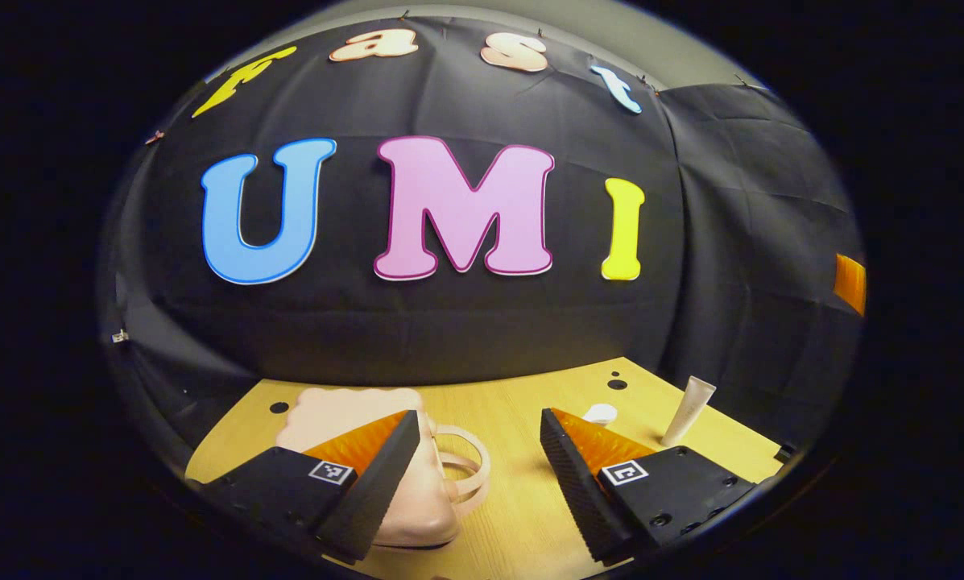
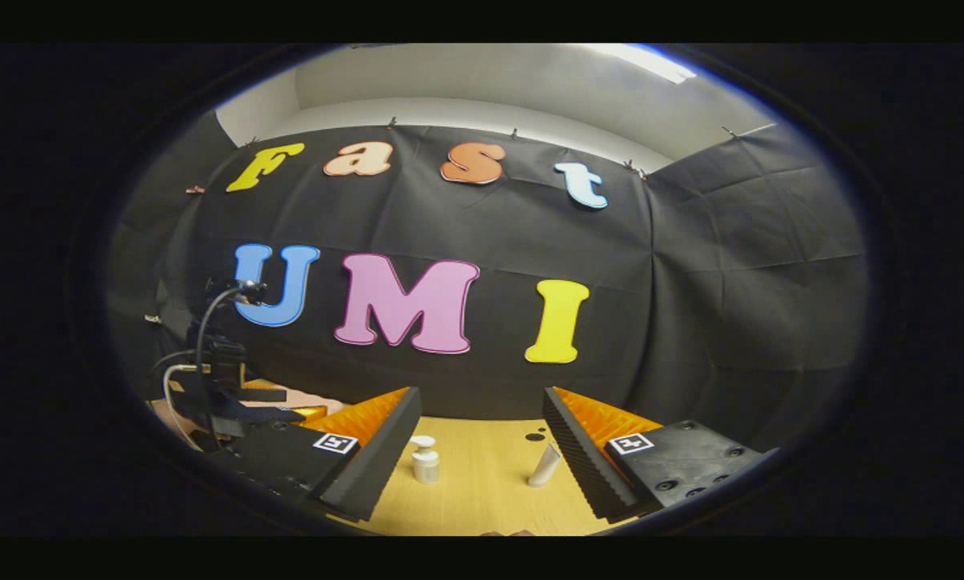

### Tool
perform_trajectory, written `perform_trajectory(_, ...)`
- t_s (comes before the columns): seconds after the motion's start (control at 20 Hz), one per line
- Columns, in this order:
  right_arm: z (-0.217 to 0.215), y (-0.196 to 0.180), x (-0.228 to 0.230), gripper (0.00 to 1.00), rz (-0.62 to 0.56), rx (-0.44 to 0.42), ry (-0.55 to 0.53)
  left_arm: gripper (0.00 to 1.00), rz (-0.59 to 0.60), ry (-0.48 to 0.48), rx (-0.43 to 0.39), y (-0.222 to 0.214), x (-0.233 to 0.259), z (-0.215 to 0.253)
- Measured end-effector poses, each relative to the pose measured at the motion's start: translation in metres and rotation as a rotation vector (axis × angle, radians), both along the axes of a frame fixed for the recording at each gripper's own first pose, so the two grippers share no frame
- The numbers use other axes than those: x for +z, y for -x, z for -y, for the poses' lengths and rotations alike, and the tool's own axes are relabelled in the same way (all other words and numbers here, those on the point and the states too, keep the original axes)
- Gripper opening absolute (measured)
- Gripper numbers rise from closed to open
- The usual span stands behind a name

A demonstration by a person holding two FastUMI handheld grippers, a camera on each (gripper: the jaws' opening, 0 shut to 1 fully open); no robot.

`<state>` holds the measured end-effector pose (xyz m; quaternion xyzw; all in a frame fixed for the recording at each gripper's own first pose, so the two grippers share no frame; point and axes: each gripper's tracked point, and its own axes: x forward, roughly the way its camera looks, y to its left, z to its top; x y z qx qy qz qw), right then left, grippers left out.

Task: First open the suitcase, pack the skin care products into it, and then close the suitcase.

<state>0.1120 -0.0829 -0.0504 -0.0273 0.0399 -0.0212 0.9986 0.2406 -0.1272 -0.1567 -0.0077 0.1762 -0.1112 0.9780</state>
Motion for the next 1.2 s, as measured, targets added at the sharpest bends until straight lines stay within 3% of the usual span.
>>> perform_trajectory(0.3, 0.038, -0.064, -0.044, 0.97, -0.057, 0.015, -0.031, 0.96, -0.159, -0.029, -0.034, -0.053, -0.073, 0.041)
perform_trajectory(0.7, 0.058, -0.112, -0.079, 0.96, -0.121, 0.047, -0.072, 0.93, -0.444, -0.068, 0.093, -0.081, -0.169, 0.041)
perform_trajectory(0.75, 0.058, -0.114, -0.082, 0.97, -0.127, 0.052, -0.069, 0.82, -0.477, -0.085, 0.101, -0.083, -0.18, 0.039)
perform_trajectory(0.9, 0.056, -0.115, -0.084, 0.97, -0.126, 0.067, -0.055, 0.75, -0.555, -0.151, 0.135, -0.086, -0.205, 0.034)
perform_trajectory(1.0, 0.055, -0.114, -0.083, 0.97, -0.116, 0.073, -0.046, 0.65, -0.589, -0.223, 0.18, -0.089, -0.214, 0.018)
perform_trajectory(1.1, 0.054, -0.112, -0.083, 0.97, -0.113, 0.077, -0.035, 0.2, -0.639, -0.182, 0.196, -0.088, -0.217, 0.018)
perform_trajectory(1.2, 0.052, -0.112, -0.085, 0.97, -0.124, 0.079, -0.036, 0.21, -0.639, -0.115, 0.181, -0.09, -0.207, 0.023)
